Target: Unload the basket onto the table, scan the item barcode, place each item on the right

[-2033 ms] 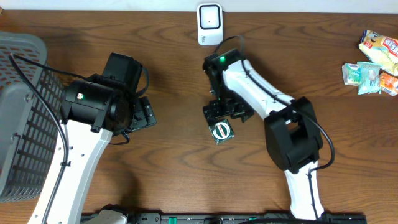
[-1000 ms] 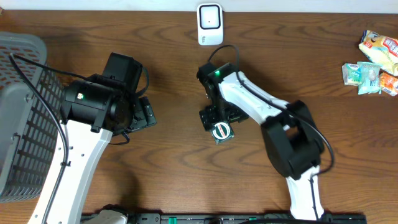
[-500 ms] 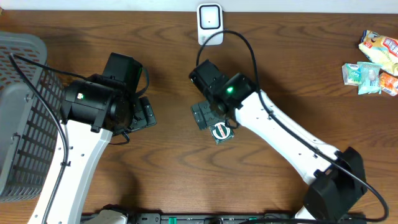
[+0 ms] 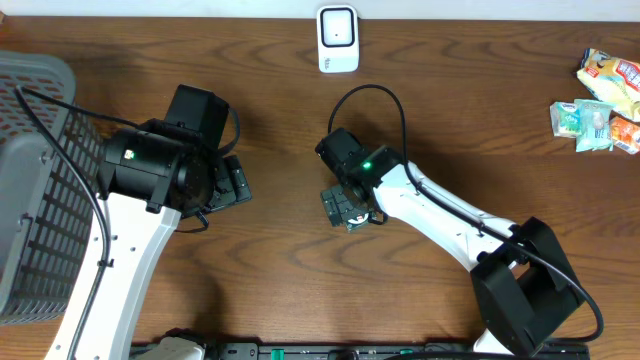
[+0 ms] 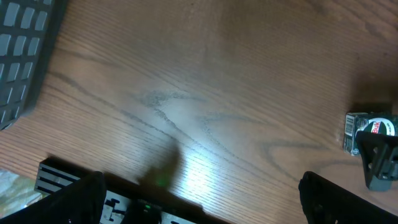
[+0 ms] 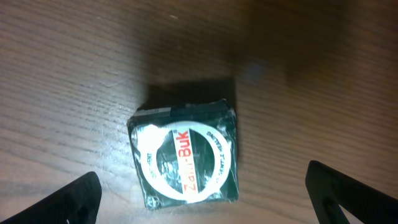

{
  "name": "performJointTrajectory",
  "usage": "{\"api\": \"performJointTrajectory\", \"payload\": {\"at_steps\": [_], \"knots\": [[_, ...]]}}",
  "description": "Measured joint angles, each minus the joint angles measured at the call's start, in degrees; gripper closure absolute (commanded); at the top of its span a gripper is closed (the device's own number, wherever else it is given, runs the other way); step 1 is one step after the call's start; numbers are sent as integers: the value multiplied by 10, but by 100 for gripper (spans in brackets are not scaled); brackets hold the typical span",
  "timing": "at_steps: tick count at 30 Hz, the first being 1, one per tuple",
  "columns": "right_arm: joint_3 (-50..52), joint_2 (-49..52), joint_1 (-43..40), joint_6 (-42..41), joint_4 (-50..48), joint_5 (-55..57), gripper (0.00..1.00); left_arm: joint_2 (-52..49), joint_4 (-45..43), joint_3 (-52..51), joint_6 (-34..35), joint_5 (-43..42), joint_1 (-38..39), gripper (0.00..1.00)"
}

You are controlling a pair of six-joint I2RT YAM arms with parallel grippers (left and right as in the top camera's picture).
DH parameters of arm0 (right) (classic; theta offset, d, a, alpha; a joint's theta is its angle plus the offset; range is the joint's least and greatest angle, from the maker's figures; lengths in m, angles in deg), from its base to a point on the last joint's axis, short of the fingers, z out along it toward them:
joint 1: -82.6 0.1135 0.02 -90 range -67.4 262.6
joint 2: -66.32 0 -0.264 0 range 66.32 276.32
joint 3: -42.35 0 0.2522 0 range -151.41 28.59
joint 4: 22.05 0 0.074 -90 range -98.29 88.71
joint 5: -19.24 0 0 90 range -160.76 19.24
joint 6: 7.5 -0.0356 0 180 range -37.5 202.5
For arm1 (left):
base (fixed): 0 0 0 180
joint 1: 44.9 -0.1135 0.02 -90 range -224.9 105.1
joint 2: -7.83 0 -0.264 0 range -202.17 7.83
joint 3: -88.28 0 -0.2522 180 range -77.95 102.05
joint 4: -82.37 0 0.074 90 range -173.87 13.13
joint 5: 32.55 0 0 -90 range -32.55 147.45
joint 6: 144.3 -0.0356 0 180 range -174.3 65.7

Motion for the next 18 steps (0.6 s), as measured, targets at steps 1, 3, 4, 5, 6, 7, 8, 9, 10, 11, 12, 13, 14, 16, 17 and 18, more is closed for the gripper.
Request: {"api": "performJointTrajectory", "payload": {"at_steps": [1,3,4,5,6,7,8,9,10,11,12,13,14,16,17,18], "knots": [[5,0,0,0,-8,-1,1,0,0,0,0,0,0,3],[24,0,0,1,-30,-6,1,0,0,0,0,0,0,3],[32,0,0,2,-41,-12,1,0,0,0,0,0,0,2],[42,0,0,3,-53,-18,1,0,0,0,0,0,0,2],[57,0,0,7,-68,-29,4,0,0,0,0,0,0,3],[61,0,0,9,-74,-33,6,0,0,0,0,0,0,3],[69,0,-2,14,-84,-40,9,0,0,0,0,0,0,2],[75,0,-2,15,-90,-44,11,0,0,0,0,0,0,2],[80,0,-4,17,-93,-49,12,0,0,0,0,0,0,3],[85,0,-7,19,-94,-53,12,0,0,0,0,0,0,2],[87,0,-10,19,-94,-55,12,0,0,0,0,0,0,2],[89,0,-13,20,-95,-57,12,0,0,0,0,0,0,2],[90,0,-15,20,-95,-58,12,0,0,0,0,0,0,2],[92,0,-20,20,-96,-61,11,0,0,0,0,0,0,3],[92,0,-21,20,-96,-62,11,0,0,0,0,0,0,2],[92,0,-21,20,-97,-62,11,0,0,0,0,0,0,2]]}}
